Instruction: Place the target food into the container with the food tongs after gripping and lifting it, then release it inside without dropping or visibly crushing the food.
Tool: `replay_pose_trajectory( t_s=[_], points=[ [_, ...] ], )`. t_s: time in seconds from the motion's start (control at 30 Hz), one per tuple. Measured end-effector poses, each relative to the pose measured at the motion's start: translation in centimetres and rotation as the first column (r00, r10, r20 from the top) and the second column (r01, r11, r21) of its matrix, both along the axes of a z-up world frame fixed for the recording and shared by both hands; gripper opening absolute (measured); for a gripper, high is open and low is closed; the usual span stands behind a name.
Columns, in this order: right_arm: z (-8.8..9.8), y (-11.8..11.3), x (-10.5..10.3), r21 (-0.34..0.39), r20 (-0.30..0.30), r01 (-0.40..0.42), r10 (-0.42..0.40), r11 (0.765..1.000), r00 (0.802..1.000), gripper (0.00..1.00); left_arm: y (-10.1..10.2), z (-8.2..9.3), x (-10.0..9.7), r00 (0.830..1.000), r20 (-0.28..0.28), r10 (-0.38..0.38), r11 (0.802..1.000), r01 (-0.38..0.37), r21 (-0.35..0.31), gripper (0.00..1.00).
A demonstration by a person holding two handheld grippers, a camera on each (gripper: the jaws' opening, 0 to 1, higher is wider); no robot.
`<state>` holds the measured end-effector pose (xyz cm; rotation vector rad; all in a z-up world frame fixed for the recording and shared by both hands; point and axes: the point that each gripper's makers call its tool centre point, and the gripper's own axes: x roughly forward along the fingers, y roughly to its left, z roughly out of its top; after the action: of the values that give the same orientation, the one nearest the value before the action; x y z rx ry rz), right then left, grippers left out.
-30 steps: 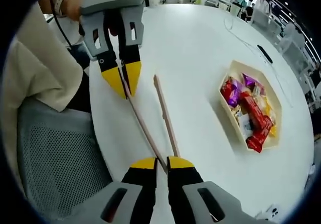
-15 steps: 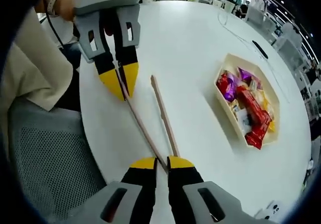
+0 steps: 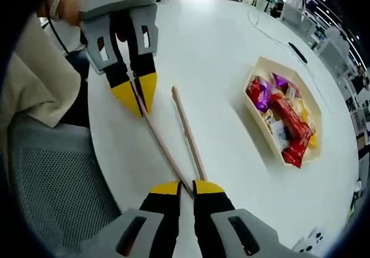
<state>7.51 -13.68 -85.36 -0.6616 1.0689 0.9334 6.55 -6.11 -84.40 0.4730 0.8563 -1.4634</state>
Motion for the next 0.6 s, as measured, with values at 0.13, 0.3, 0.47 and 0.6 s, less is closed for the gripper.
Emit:
replay_pose_trajectory(
  t_s=[0.13,0.3,0.47,0.6],
  points=[
    [-0.04,-0.01,0.01,0.003,-0.001,0.004,-0.004,1.0,1.0,0.06,0.0,-0.03,0.04,1.0,-0.001,0.0,1.0,0.0,0.0,0.01],
    [-0.13,0.02,0.01,0.001,-0.002,0.004,-0.004,1.0,1.0,0.06,0.0,-0.16,-0.02,1.0,-0.011,0.0,1.0,0.0,0.001,0.01],
    [-0.19,0.09,-0.16,0.009,-0.004,-0.003,0.003,1.0,1.0,0.07,0.05,-0.53,-0.14,1.0,-0.029,0.006,1.0,-0.006,0.008,0.01],
    [-0.25,0.13,-0.19,0.016,-0.008,0.008,-0.008,1.0,1.0,0.07,0.14,-0.67,-0.03,1.0,-0.018,0.004,1.0,-0.004,0.014,0.01]
  ],
)
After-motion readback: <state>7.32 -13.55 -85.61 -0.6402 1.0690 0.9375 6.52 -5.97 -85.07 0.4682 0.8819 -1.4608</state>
